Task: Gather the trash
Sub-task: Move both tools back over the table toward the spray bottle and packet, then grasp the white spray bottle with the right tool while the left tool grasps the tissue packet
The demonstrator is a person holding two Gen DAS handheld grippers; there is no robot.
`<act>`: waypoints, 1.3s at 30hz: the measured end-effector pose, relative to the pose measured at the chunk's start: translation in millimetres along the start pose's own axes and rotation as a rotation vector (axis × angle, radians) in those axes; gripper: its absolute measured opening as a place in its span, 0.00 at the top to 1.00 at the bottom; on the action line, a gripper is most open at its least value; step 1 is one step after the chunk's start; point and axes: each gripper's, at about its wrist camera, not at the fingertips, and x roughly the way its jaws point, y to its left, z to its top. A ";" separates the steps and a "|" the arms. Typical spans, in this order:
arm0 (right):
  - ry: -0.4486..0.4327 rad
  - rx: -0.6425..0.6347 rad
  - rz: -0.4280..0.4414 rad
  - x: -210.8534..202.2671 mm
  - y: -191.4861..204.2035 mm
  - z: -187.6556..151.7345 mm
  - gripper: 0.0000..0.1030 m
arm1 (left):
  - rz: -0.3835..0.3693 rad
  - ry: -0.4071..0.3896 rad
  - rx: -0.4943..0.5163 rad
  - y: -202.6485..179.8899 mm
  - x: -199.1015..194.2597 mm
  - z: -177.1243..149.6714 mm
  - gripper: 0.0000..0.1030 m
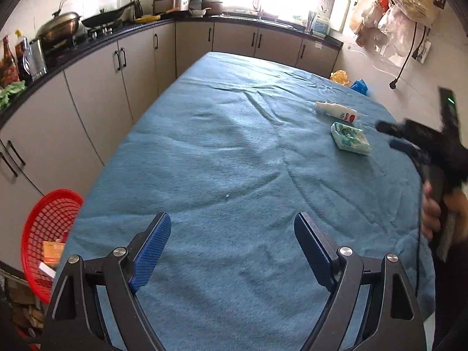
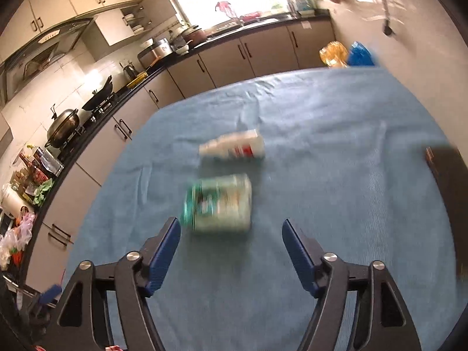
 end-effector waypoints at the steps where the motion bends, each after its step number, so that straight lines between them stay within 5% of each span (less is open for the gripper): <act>1: 0.004 -0.023 -0.013 8.0 1.2 10.2 0.25 | -0.009 0.005 -0.007 0.6 1.8 1.7 0.17; 7: 0.038 -0.214 -0.117 59.4 19.0 52.5 0.26 | -0.015 0.004 -0.006 1.8 8.4 11.9 0.17; 17: 0.176 -0.424 -0.118 128.9 32.0 83.4 0.26 | -0.026 0.019 0.060 -16.5 21.5 30.1 0.17; 20: 0.211 -0.455 -0.134 137.6 30.5 79.3 0.38 | -0.040 0.022 0.079 -24.3 22.9 37.0 0.17; 21: 0.216 -0.443 -0.119 136.8 27.5 77.9 0.39 | -0.048 0.023 0.083 -27.0 22.9 39.4 0.17; 23: 0.215 -0.396 -0.083 130.2 18.9 75.8 0.69 | -0.064 0.022 0.094 -34.6 21.9 44.9 0.17; 31: 0.224 -0.153 -0.104 82.1 -31.2 50.7 0.69 | -0.127 0.014 0.251 -88.3 40.5 70.1 0.17; 39: 0.187 -0.003 -0.161 9.0 -60.0 -8.9 0.69 | -0.254 0.073 0.487 -175.9 107.0 112.4 0.17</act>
